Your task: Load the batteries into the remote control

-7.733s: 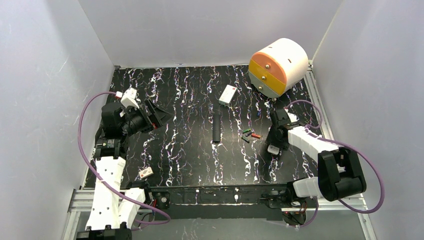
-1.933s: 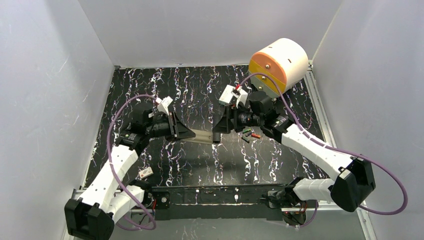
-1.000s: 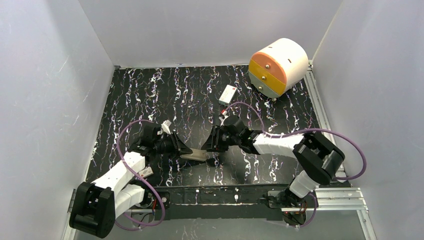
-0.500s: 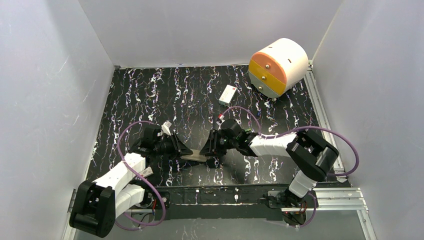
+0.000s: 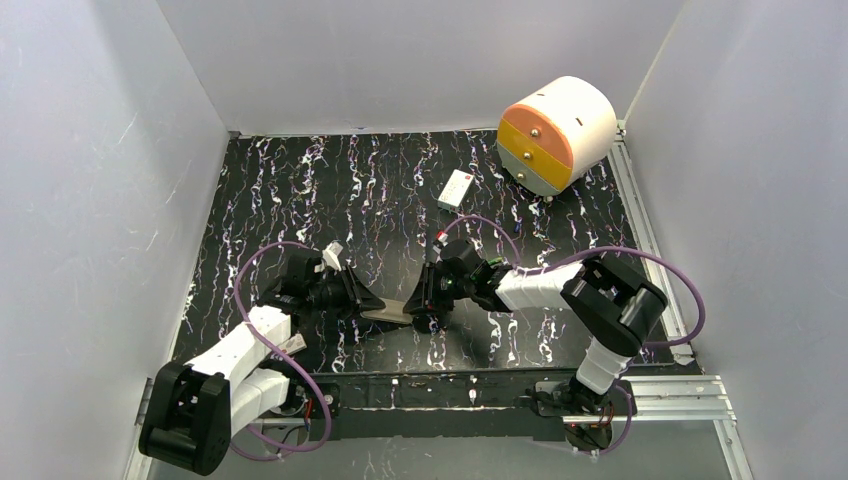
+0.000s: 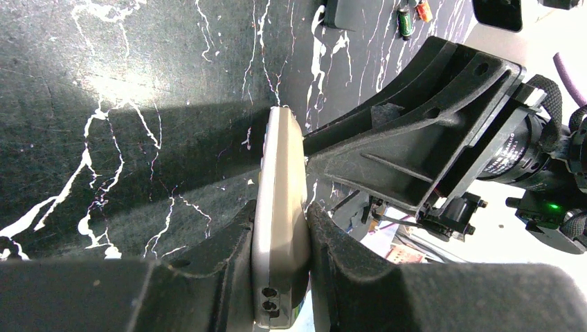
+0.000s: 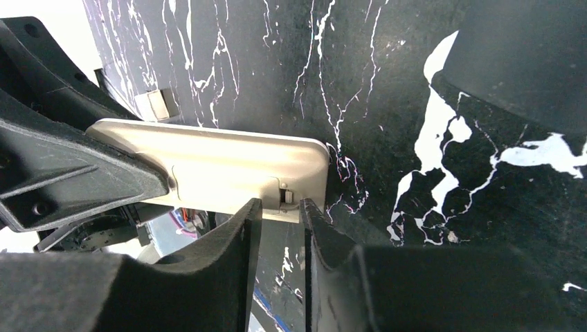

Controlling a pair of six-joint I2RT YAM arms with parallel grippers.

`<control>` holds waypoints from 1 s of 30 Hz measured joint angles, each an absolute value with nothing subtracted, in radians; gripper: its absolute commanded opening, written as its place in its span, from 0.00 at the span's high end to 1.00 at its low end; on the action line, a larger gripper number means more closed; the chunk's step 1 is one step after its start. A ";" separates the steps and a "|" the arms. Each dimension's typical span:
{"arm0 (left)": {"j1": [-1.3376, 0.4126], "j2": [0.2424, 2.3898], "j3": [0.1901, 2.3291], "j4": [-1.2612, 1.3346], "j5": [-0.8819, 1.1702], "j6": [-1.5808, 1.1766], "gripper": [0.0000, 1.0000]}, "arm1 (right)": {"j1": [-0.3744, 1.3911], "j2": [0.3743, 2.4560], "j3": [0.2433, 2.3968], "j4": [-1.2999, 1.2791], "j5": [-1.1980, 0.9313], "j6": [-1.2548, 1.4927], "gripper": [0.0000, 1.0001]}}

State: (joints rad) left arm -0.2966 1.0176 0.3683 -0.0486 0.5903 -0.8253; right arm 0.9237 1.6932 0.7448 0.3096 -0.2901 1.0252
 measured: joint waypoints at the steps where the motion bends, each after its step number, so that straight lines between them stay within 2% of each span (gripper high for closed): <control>1: -0.297 1.018 0.368 -0.049 0.590 -0.825 1.00 | 0.923 1.693 0.745 0.310 -0.289 1.024 0.69; 19: -0.297 1.019 0.368 -0.049 0.591 -0.825 1.00 | 0.926 1.691 0.746 0.347 -0.287 1.015 0.68; 30: -0.297 1.019 0.368 -0.050 0.590 -0.823 1.00 | 0.926 1.689 0.746 0.339 -0.257 1.019 0.61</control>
State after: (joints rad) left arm -0.2970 1.0191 0.3683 -0.0502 0.5903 -0.8234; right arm 0.9260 1.6894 0.7464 0.3386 -0.2573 1.0187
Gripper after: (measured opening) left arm 0.247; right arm 0.371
